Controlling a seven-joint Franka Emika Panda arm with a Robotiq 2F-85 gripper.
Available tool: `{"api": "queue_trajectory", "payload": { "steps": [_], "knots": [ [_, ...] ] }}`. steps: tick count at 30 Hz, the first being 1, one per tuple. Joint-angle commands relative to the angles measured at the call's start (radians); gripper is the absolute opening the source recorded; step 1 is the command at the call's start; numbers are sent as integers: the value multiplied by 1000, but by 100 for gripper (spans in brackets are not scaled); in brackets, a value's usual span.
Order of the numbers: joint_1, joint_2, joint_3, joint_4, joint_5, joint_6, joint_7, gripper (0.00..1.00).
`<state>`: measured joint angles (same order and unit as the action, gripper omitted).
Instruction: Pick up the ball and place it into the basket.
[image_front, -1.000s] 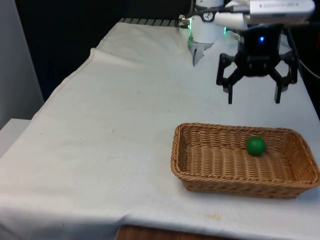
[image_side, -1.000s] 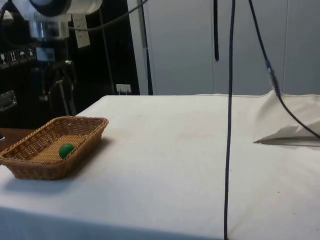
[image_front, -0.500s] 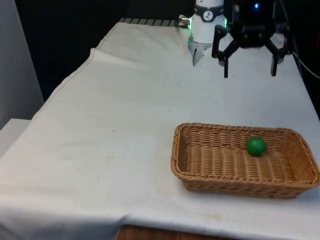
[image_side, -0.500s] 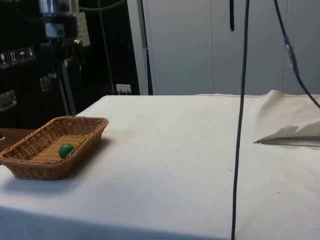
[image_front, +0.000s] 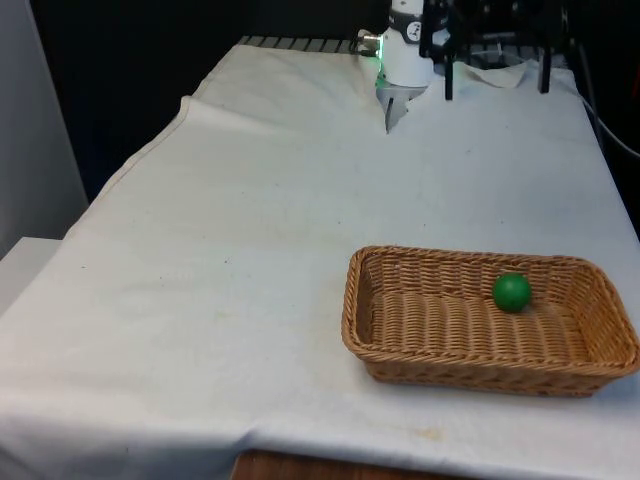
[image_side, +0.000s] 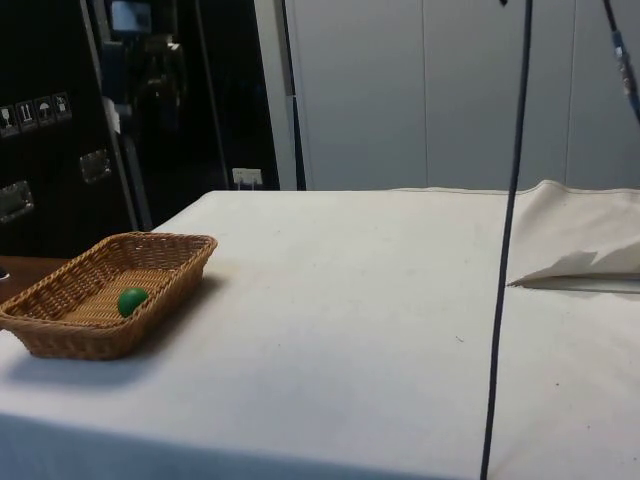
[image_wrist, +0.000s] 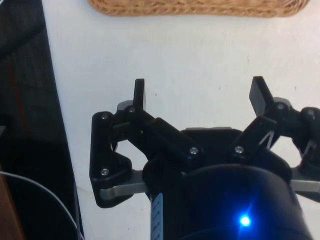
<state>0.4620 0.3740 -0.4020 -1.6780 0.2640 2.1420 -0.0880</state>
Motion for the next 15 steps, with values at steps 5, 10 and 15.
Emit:
{"api": "queue_trajectory", "payload": {
  "steps": [5, 10, 15],
  "knots": [
    [5, -78, -5, -68, -31, 10, 0, 100],
    [5, -124, -6, -107, -51, 8, 1, 100],
    [2, -189, -7, -161, -88, 9, 4, 100]
  ]
}}
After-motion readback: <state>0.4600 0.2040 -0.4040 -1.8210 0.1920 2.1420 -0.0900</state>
